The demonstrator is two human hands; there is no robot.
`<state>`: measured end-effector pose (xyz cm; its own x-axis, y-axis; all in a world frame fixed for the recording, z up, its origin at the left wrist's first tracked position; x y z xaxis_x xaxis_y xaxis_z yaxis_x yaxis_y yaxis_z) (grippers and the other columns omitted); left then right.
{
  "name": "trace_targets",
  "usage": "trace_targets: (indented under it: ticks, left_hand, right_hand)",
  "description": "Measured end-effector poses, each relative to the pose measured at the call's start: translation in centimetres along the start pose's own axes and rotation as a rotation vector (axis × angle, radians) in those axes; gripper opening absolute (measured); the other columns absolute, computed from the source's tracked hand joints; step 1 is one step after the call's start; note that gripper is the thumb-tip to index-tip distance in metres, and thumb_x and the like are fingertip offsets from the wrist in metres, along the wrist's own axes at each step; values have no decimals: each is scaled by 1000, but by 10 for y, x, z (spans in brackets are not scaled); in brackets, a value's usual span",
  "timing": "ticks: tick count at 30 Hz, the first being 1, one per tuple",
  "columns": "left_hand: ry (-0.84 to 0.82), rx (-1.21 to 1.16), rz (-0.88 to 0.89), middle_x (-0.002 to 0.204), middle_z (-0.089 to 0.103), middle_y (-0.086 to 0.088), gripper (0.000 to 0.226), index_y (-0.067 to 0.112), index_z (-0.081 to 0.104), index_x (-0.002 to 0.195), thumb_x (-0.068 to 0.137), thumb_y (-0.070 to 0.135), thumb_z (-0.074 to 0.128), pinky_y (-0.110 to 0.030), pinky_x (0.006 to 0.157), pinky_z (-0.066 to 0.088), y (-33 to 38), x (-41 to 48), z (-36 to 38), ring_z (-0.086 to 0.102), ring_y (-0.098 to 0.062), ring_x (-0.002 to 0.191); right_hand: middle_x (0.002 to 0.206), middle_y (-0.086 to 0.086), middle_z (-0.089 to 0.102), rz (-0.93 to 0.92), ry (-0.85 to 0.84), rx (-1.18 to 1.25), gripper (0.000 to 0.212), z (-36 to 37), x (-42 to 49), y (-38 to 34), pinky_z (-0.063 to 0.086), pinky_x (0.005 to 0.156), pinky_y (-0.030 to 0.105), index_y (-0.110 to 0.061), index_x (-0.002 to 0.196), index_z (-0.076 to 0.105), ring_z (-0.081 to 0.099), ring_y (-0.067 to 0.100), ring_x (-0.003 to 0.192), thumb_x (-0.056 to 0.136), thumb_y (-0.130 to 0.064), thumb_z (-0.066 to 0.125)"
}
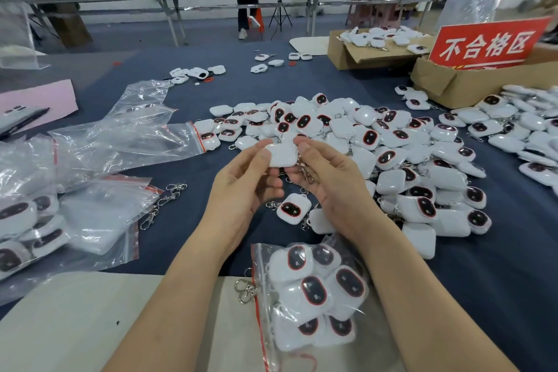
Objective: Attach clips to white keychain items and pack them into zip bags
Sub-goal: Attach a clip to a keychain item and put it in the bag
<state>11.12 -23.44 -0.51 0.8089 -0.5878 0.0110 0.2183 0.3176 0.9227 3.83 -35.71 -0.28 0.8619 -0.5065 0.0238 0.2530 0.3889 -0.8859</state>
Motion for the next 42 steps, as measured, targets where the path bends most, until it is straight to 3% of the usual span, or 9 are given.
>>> trace_targets:
  ticks: [3, 7, 17, 21, 25, 30, 33, 38, 42]
  left_hand:
    - [-13, 14, 78, 93, 75, -9, 31, 30, 78, 107, 101, 8, 56, -25, 78, 59, 3, -1, 1, 73, -17, 86]
    - [1, -5, 120, 109, 76, -11, 37, 27, 81, 99, 99, 0, 56, -25, 89, 57, 7, -1, -1, 72, -24, 104]
    - [-6, 22, 111, 102, 76, -9, 27, 25, 77, 108, 99, 6, 60, -23, 82, 58, 3, 4, -5, 74, -19, 92]
    - [43, 117, 106, 92, 72, -9, 26, 12, 68, 122, 100, 24, 62, -25, 67, 56, 0, 8, -11, 64, -14, 71]
    - [88, 129, 113, 95, 76, -8, 30, 5, 67, 119, 101, 28, 60, -27, 71, 58, 2, 8, -17, 69, -18, 82]
    - [154, -81, 75, 102, 77, -11, 30, -3, 66, 115, 103, 24, 57, -27, 75, 59, 10, 1, -25, 73, -21, 92]
    - [196, -283, 1, 86, 76, -4, 23, 8, 69, 103, 104, 26, 56, -27, 67, 60, 16, -14, -32, 75, -17, 80]
    - [340, -80, -58, 66, 57, 7, 27, 19, 69, 107, 103, 40, 53, -16, 39, 38, 22, -53, -65, 53, -5, 49]
    - [294, 119, -13, 95, 73, 10, 34, 20, 69, 120, 89, 32, 68, -17, 64, 49, 27, -86, -85, 64, -4, 69]
  right_hand:
    - [102, 7, 76, 7, -7, 20, 19, -3, 3, 1, 59, 74, 27, -22, 97, 79, 73, 17, 90, 98, -13, 62]
    - [102, 7, 78, -13, -29, 12, 24, -1, 5, 2, 58, 83, 23, -20, 96, 78, 74, 15, 98, 99, -5, 59]
    - [100, 4, 78, -38, -54, -22, 27, 3, 4, 0, 57, 84, 21, -22, 93, 79, 73, 14, 98, 99, -5, 58]
    - [98, 4, 77, -107, -90, -289, 27, 9, 1, -2, 57, 77, 21, -26, 101, 74, 74, 14, 89, 99, -6, 57]
    - [89, -2, 75, -115, -99, -413, 27, 12, 0, 0, 56, 73, 20, -29, 103, 72, 72, 11, 81, 99, -7, 57]
    - [96, -6, 77, -107, -130, -556, 25, 15, -1, -3, 56, 76, 18, -33, 104, 72, 72, 4, 85, 101, -14, 56]
    - [94, -14, 75, -185, -149, -770, 25, 23, -2, -14, 53, 82, 17, -40, 100, 70, 71, 0, 85, 100, -19, 56]
    - [85, -24, 72, -98, -516, -1061, 53, 49, -20, -22, 46, 72, 5, -43, 86, 73, 67, -6, 80, 94, 2, 45]
    - [78, -27, 70, 30, -746, -1214, 61, 67, -41, -6, 43, 65, 5, -34, 88, 79, 66, -10, 79, 89, 9, 35]
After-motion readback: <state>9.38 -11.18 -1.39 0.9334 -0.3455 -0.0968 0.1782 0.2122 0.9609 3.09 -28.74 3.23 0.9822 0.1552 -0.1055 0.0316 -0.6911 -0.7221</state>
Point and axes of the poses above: each hand's wrist, its own x-axis towards the middle knuckle, its own z-axis out of the palm, y = z × x, the point moved 7 cm from there along x, towards the middle knuckle
